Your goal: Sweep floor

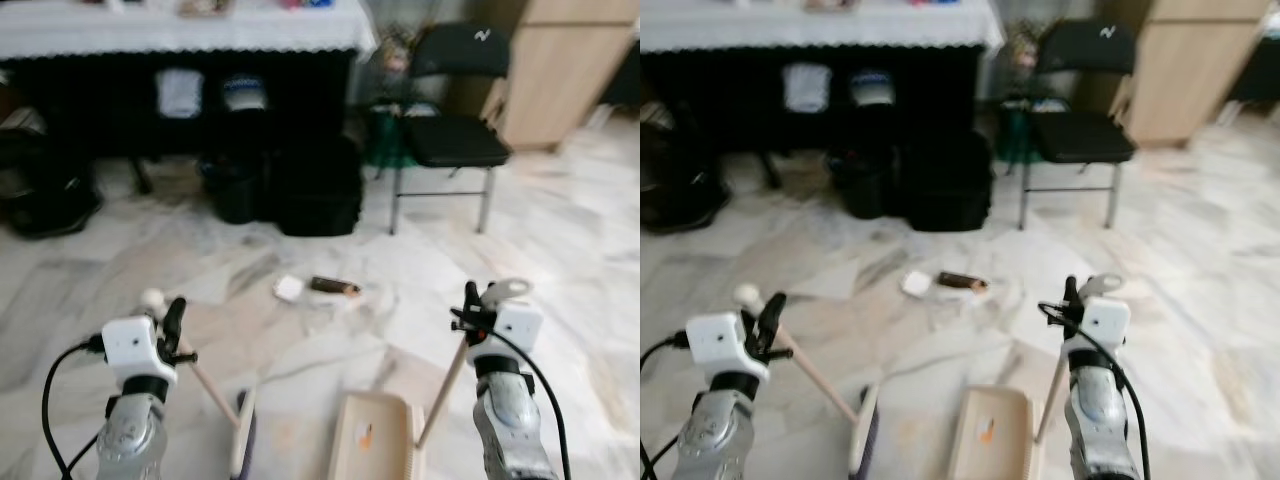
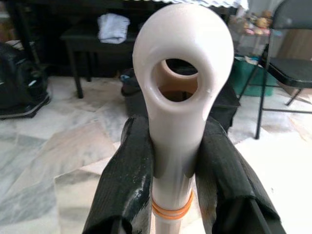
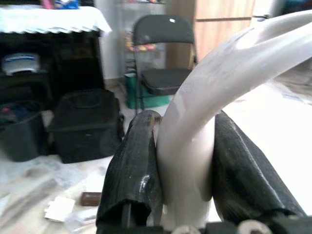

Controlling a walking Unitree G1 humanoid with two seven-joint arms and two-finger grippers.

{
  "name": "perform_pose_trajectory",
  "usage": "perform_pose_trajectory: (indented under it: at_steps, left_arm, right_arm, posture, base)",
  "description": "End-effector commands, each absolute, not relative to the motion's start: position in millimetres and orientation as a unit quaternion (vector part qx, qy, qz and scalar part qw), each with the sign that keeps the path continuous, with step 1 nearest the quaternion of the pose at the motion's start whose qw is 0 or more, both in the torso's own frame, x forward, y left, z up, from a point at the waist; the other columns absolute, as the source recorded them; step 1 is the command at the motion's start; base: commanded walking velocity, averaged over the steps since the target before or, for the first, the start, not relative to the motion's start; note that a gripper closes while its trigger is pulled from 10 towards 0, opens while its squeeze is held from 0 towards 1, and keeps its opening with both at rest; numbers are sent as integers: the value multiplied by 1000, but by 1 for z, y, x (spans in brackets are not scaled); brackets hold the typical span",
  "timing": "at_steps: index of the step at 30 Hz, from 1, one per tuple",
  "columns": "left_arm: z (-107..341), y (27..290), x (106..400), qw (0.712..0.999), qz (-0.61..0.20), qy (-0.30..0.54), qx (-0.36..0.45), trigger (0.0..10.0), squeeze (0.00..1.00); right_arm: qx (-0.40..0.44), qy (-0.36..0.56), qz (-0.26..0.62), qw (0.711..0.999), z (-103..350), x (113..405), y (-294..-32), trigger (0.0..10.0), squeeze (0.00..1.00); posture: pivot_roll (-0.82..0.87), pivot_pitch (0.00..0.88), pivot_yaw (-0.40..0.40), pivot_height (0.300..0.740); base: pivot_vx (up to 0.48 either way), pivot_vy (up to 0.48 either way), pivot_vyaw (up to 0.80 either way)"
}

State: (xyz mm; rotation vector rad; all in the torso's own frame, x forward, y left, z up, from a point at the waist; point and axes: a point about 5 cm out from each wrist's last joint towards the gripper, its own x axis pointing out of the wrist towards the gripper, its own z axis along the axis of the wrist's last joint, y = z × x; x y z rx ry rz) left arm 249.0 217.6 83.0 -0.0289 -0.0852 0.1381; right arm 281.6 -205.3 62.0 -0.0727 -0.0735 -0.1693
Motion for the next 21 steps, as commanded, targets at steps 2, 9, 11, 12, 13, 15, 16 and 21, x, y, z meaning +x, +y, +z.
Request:
perform_pose_trajectory:
  at_steps: [2, 9, 11, 12, 13, 15, 16, 21]
  left_arm:
    - [86, 218, 249, 996, 70, -48, -12, 10000, 0]
    - [84, 218, 248, 997, 67, -42, 3, 10000, 0]
    - [84, 218, 248, 997, 67, -42, 2, 10000, 0]
    - [84, 218, 248, 997, 67, -42, 2, 10000, 0]
    - [84, 217, 248, 997, 67, -43, 1, 10000, 0]
    - [84, 217, 248, 997, 67, -43, 0, 10000, 0]
    - [84, 217, 248, 997, 67, -43, 0, 10000, 0]
    - [84, 218, 248, 997, 70, -42, -1, 10000, 0]
  right_arm:
    - [-38, -59, -80, 994, 70, 284, -203, 10000, 0]
    - [-37, -59, -78, 995, 70, 284, -203, 10000, 0]
    - [-38, -59, -78, 994, 70, 284, -203, 10000, 0]
    - [-38, -59, -78, 994, 70, 284, -203, 10000, 0]
    - [-39, -59, -79, 994, 70, 284, -203, 10000, 0]
    - [-39, -59, -79, 994, 70, 284, -203, 10000, 0]
    - [-39, -58, -79, 994, 70, 284, -203, 10000, 0]
    - [-39, -58, -78, 994, 70, 284, -202, 10000, 0]
  posture:
    - [-32, 84, 25, 740]
    - [-32, 84, 25, 740]
    - [-33, 84, 25, 740]
    - [-33, 84, 25, 740]
    - [-33, 84, 25, 740]
    - [-33, 84, 25, 740]
    - [-33, 85, 26, 740]
    - [-32, 84, 27, 740]
  base:
    - [0, 0, 0]
    - [0, -134, 0]
    - [0, -480, 0]
    - [0, -480, 0]
    - [0, -480, 0]
    - [0, -480, 0]
    - [0, -405, 0]
    - [0, -81, 0]
